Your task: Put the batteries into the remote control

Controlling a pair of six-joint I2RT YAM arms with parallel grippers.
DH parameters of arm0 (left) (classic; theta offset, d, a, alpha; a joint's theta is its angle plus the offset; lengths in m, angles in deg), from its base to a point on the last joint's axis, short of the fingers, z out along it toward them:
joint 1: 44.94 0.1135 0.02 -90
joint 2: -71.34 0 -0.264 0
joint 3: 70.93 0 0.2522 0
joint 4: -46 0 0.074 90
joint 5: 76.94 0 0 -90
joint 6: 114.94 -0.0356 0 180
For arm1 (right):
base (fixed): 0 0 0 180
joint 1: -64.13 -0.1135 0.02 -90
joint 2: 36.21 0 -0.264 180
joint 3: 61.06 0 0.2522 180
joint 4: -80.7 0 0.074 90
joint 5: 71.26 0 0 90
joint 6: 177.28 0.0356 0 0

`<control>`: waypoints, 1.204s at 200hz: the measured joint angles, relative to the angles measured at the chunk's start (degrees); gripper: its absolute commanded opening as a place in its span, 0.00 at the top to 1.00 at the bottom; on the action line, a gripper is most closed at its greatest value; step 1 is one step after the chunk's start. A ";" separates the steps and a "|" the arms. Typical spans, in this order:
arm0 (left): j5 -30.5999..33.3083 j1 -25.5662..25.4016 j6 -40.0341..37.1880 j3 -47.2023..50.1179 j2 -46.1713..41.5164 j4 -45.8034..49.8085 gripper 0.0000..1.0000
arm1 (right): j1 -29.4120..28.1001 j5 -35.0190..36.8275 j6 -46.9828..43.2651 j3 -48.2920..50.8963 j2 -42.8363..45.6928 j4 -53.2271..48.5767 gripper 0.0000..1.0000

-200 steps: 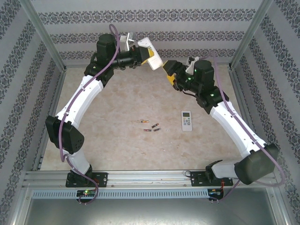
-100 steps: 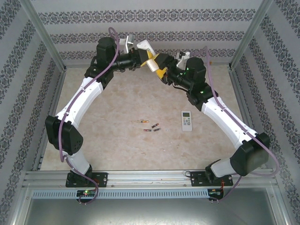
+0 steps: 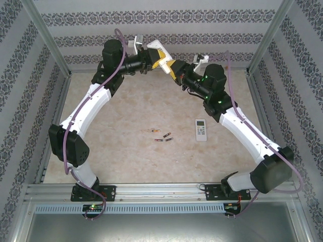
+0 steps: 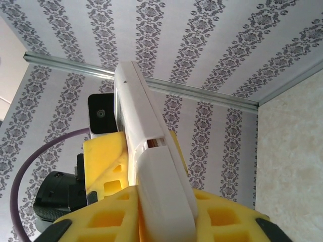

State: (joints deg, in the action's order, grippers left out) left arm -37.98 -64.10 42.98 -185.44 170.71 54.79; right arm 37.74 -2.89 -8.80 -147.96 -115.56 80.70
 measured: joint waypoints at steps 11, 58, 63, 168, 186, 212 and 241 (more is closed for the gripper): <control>-0.50 -0.09 1.01 0.42 0.00 -1.09 0.85 | 0.00 0.22 -0.42 0.61 0.52 0.31 0.76; -2.25 -0.35 5.22 3.30 0.17 -4.15 0.86 | 0.09 1.44 -0.39 5.35 3.13 2.62 0.91; -2.38 -0.35 5.27 3.30 0.26 -4.17 0.86 | 0.17 1.44 -0.39 5.53 3.23 2.80 0.91; 3.85 3.26 7.41 2.86 0.33 -10.91 0.87 | 2.32 0.70 -3.10 8.98 5.22 -2.32 0.96; 4.33 3.30 6.27 2.82 0.31 -10.58 0.87 | 3.45 0.39 -5.31 10.08 5.35 -2.97 0.96; 6.19 3.52 -0.90 2.80 -0.74 -3.15 0.87 | 6.19 0.50 -14.88 11.13 3.21 -8.59 0.94; 8.24 3.54 -8.70 5.64 -4.85 5.44 0.86 | 6.75 0.35 -25.22 8.20 -9.57 -12.98 0.93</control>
State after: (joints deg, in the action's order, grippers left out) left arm -29.74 -60.56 34.28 -179.80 165.86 60.23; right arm 44.49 -2.54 -34.02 -139.77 -125.13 67.71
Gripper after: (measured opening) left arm 0.203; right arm 0.107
